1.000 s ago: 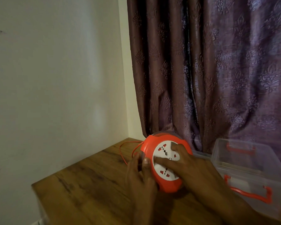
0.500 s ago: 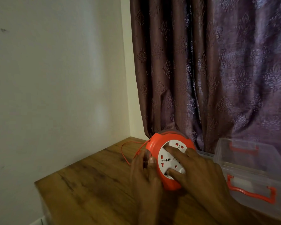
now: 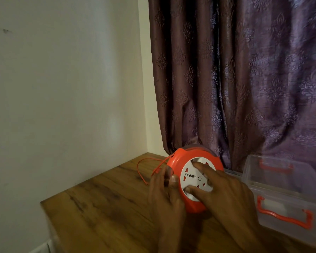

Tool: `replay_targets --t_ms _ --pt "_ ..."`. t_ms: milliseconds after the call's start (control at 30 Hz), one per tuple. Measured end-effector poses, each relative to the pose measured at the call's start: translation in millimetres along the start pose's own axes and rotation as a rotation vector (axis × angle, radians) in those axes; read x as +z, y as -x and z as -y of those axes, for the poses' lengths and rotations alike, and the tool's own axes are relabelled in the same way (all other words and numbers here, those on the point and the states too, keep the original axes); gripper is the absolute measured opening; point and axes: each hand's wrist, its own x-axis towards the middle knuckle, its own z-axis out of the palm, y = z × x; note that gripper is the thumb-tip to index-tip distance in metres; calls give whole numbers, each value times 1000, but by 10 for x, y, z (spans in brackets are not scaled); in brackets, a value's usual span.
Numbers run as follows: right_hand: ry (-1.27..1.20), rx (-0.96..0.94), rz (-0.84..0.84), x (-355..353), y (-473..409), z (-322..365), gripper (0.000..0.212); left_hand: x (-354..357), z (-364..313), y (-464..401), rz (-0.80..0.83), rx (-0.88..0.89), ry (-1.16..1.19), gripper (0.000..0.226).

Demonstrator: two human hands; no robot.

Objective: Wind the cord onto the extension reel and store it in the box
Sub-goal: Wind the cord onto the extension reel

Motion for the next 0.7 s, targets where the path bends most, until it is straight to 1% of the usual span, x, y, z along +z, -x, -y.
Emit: replay_targets --t_ms 133,200,300,400,467,600,700 --pt "1 -1 1 14 -2 -11 77 -1 25 -10 34 -17 4 46" --pt "18 -44 22 7 -6 -12 75 2 23 -7 -13 -10 28 46" --pt "100 -170 14 -17 2 15 69 -2 2 -3 -114 23 74 46" --pt "153 -263 40 -59 -4 27 68 -22 21 -37 -160 6 119 33" --pt "181 -298 54 -81 -35 -2 69 -32 41 -58 -177 -12 145 34" --pt "217 -323 107 -72 -98 -72 61 -50 50 -65 -207 -7 152 43" --pt "203 -332 103 -64 -67 -69 60 -46 46 -59 -195 -15 152 37"
